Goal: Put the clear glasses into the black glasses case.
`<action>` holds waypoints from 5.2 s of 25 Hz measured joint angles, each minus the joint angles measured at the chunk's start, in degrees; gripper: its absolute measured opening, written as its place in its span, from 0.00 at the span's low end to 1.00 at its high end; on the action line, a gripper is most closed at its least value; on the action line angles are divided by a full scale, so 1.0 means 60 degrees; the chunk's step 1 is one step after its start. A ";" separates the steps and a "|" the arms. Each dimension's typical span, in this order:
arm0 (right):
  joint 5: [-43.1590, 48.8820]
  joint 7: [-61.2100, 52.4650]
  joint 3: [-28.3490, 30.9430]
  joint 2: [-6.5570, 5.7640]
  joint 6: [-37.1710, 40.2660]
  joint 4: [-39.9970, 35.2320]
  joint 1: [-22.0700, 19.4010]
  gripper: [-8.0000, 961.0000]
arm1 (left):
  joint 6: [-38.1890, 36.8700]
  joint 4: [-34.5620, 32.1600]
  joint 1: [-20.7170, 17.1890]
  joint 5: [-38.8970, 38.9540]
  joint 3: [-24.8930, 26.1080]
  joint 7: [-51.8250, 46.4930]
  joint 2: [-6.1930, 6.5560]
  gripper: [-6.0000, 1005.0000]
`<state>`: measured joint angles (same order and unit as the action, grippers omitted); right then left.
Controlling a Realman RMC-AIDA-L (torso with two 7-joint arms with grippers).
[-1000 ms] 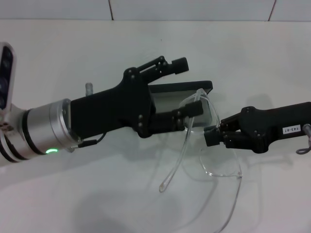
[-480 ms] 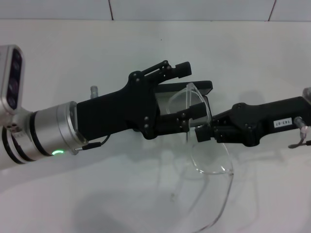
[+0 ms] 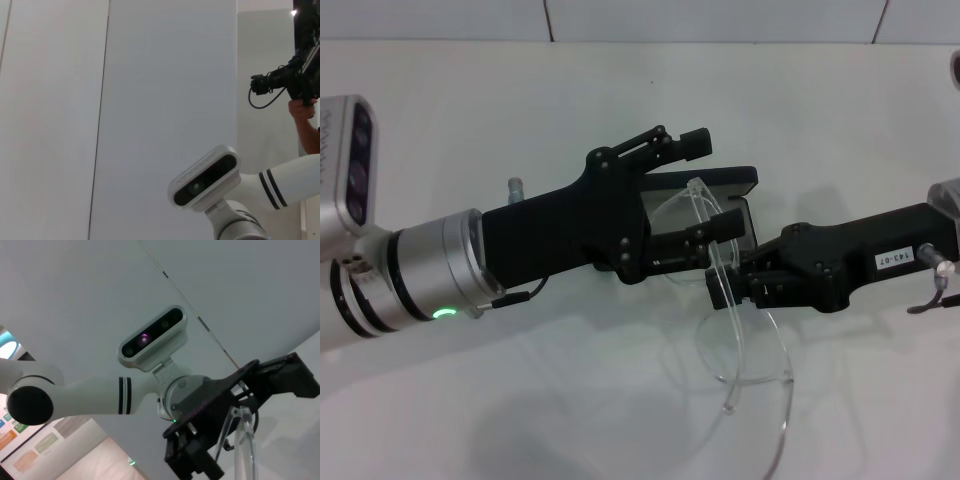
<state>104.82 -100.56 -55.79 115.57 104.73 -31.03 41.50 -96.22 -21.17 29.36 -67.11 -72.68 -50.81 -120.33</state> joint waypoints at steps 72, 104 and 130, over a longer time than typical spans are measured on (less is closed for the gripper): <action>-0.3903 0.2556 0.0065 -0.0008 -0.1204 0.1720 -0.1032 0.08 | -0.1700 -0.0113 0.0134 -0.0155 -0.1103 0.0377 0.0113 0.83; -0.3659 0.1878 -0.1214 -0.0333 -0.0445 0.0991 -0.1017 0.08 | -0.1368 -0.0110 0.0204 -0.0055 -0.0864 0.0328 0.0107 0.83; 0.2183 -0.0721 -0.4520 0.0050 -0.4484 -0.8280 -0.2207 0.11 | -0.1425 -0.0207 -0.1159 0.0068 0.0874 0.0396 0.0302 0.83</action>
<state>117.92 -104.88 -82.91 115.87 77.82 -80.71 28.26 -104.77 -22.41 22.41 -66.71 -67.44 -48.44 -118.52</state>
